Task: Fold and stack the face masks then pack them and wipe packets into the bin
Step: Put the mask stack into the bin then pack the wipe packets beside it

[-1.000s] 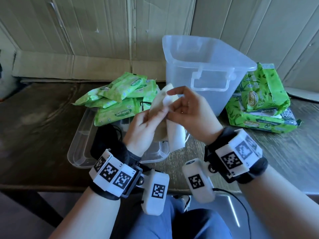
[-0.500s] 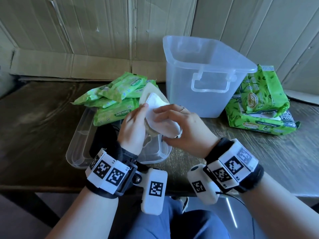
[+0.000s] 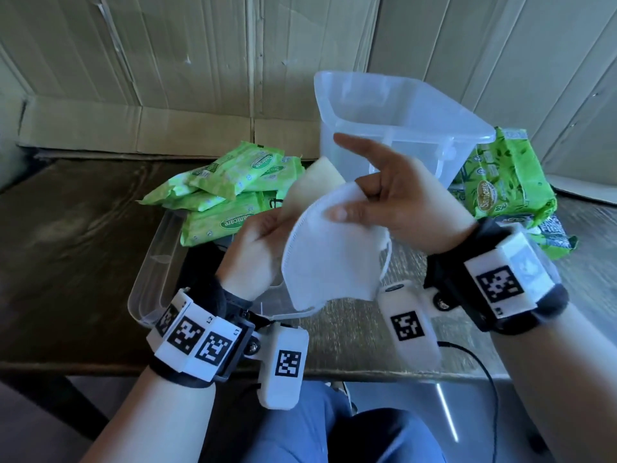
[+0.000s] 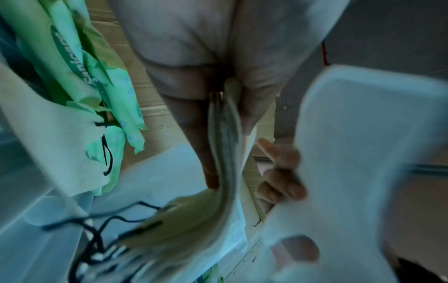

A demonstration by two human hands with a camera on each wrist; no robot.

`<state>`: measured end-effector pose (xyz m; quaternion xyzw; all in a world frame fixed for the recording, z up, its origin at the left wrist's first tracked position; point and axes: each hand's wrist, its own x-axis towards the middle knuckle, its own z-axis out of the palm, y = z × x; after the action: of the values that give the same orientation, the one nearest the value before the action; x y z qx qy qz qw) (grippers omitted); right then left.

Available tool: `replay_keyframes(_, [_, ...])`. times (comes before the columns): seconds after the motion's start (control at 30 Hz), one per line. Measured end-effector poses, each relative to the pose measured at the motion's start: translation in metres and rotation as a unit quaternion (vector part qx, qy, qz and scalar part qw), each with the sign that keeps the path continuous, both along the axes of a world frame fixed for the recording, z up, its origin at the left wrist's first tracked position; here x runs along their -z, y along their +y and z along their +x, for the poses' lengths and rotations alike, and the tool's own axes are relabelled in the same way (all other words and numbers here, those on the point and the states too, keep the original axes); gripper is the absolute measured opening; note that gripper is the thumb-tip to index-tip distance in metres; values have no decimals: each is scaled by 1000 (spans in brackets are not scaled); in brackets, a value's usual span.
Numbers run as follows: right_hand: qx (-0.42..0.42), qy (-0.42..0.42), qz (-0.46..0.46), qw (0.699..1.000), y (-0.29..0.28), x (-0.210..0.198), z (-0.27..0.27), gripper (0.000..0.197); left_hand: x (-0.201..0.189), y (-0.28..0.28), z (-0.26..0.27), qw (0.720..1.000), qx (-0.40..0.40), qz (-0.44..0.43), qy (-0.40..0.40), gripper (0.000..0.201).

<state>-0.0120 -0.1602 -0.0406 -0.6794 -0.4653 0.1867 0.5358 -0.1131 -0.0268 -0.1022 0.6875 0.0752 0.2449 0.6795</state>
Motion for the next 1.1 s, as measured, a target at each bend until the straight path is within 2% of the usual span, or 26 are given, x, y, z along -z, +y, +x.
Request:
replay_keyframes(0.07, [44,9,-17,999,6,2,1,69,0,-3,-2,998,7,56,-1,37])
replay_keyframes(0.2, [74,21,-29,997,3,1,3,40,-1,-6,-6,996,22,87,18,59])
replay_keyframes(0.3, [93,1,-42,995,2,0,3,25,5,1,-3,996,38,82,19,48])
replay_keyframes(0.47, [114,-28,-28,993,6,5,7,29,2,-4,-5,996,38,76,33,44])
replay_keyframes(0.57, [159,-67,-14,985,2,5,12,18,3,1,-4,999,3,-5,50,32])
replay_keyframes(0.63, [239,-113,6,964,-3,3,17,14,5,5,-2,997,10,-59,52,45])
replay_keyframes(0.7, [353,-192,54,914,-9,0,22,17,3,7,-2,994,-16,-104,41,46])
replay_keyframes(0.77, [396,-249,120,875,-11,-1,21,18,2,9,-2,989,-19,-141,31,54])
replay_keyframes(0.83, [351,-293,139,878,-6,7,14,18,2,9,-1,989,-8,-145,21,58])
replay_keyframes(0.9, [252,-301,89,915,3,21,0,17,0,6,0,990,3,-143,17,56])
replay_keyframes(0.97, [134,-282,-10,950,9,34,-11,22,0,3,1,992,5,-125,6,51])
replay_keyframes(1.0, [86,-271,-46,958,10,38,-14,25,0,3,1,995,-1,-103,4,46])
replay_keyframes(1.07, [36,-223,-46,973,9,42,-11,24,1,4,0,996,-17,-90,5,23])
replay_keyframes(1.1, [28,-180,-25,983,8,40,-8,21,2,4,0,996,-25,-90,8,20])
